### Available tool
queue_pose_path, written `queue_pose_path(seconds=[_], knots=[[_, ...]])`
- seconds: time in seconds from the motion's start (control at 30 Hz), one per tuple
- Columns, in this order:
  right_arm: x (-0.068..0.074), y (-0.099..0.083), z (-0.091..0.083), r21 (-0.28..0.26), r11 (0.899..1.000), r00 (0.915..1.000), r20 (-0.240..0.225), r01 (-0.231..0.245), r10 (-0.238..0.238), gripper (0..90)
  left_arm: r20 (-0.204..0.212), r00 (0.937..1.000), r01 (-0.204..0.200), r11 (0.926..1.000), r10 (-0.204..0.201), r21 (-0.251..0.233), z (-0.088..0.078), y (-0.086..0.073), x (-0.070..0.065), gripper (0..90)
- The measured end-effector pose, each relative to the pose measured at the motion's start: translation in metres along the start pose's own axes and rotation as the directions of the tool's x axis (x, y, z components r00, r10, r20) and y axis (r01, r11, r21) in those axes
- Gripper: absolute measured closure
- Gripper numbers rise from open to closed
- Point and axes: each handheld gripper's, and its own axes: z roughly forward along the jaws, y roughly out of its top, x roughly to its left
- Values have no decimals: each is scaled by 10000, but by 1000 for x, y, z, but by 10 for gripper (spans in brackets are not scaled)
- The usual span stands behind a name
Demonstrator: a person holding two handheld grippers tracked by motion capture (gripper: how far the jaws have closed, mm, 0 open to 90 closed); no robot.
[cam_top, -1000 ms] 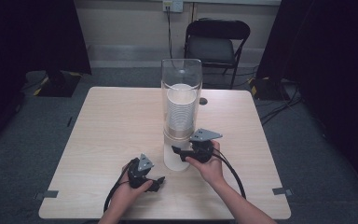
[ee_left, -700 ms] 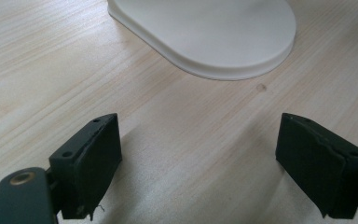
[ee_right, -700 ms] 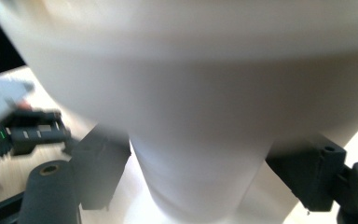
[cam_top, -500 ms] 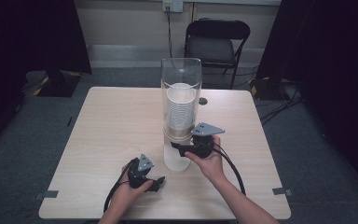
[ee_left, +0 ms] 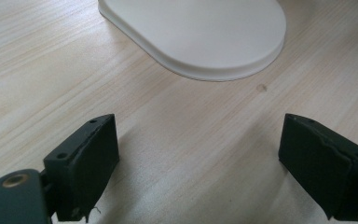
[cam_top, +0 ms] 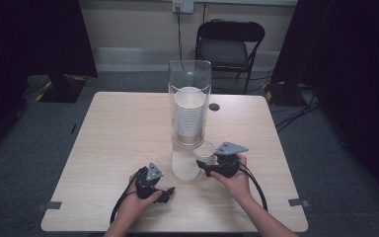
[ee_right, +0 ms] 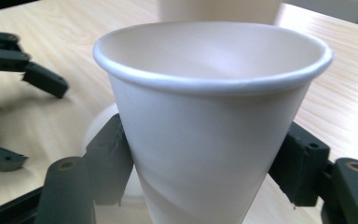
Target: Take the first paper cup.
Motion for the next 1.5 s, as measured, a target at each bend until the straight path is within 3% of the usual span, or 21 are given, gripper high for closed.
queue_pose_path(seconds=[0.33,0.83,1.1,1.2,1.5], knots=[[-28,-8,-15,-59,9992,9958,826,-388,391,291,-2,10000,0,10000,0,-3,0,0,0,114],[-53,-19,0,178,9967,9809,1794,-791,747,286,-1,10000,2,10000,-2,-5,0,0,0,114],[-60,-21,7,5,9940,9748,1956,-1095,1073,282,-5,10000,2,10000,-2,-10,0,0,0,114],[-61,-16,9,314,9968,9771,2020,-741,663,278,0,10000,8,10000,-8,-6,0,0,0,115],[-64,-20,11,576,9946,9753,2089,-861,723,265,-16,10000,-5,10000,5,-5,0,0,0,115]])
